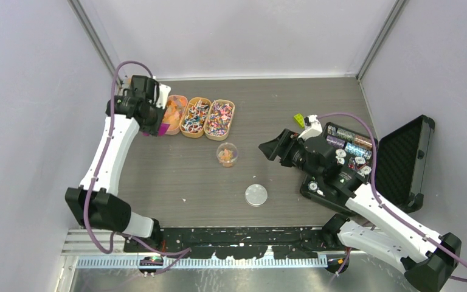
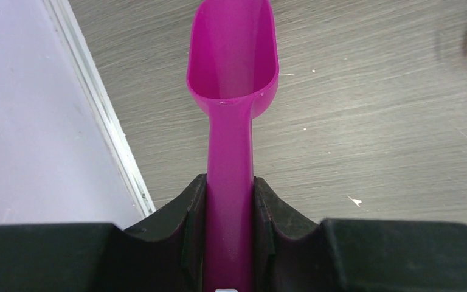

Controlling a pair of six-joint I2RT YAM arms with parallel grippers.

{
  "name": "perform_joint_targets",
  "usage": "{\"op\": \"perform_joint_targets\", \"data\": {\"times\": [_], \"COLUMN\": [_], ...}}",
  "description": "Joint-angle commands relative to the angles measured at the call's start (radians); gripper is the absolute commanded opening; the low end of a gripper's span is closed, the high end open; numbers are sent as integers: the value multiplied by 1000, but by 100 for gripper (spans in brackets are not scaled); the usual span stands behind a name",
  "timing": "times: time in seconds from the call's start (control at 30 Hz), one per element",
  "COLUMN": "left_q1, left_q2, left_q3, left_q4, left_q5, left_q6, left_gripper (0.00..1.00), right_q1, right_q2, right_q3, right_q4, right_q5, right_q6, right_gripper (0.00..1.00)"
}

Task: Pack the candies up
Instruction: Adjust the spatula, then scoop the fake candies from the storage box.

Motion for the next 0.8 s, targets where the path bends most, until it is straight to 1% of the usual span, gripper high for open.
{"op": "perform_joint_targets", "data": {"times": [0.0, 0.23, 0.5, 0.77], "left_q1": [22, 29, 29, 29], "left_q2": [62, 220, 327, 421], "left_q3": [93, 237, 297, 342], "left_q4": [-16, -66, -68, -67], "left_q5": [-65, -73, -45, -54], "left_q6": [47, 84, 103, 112], "left_gripper": [0, 0, 0, 0], "right_q1": [5, 4, 4, 5], "right_q2": [-13, 11, 56, 62], "right_q3": [53, 60, 97, 96], "right_q4": [-66, -69, -68, -53], "right_q5": [51, 62, 68, 74], "right_q6": [-74, -85, -101, -91], "right_gripper": [77, 77, 76, 76]}}
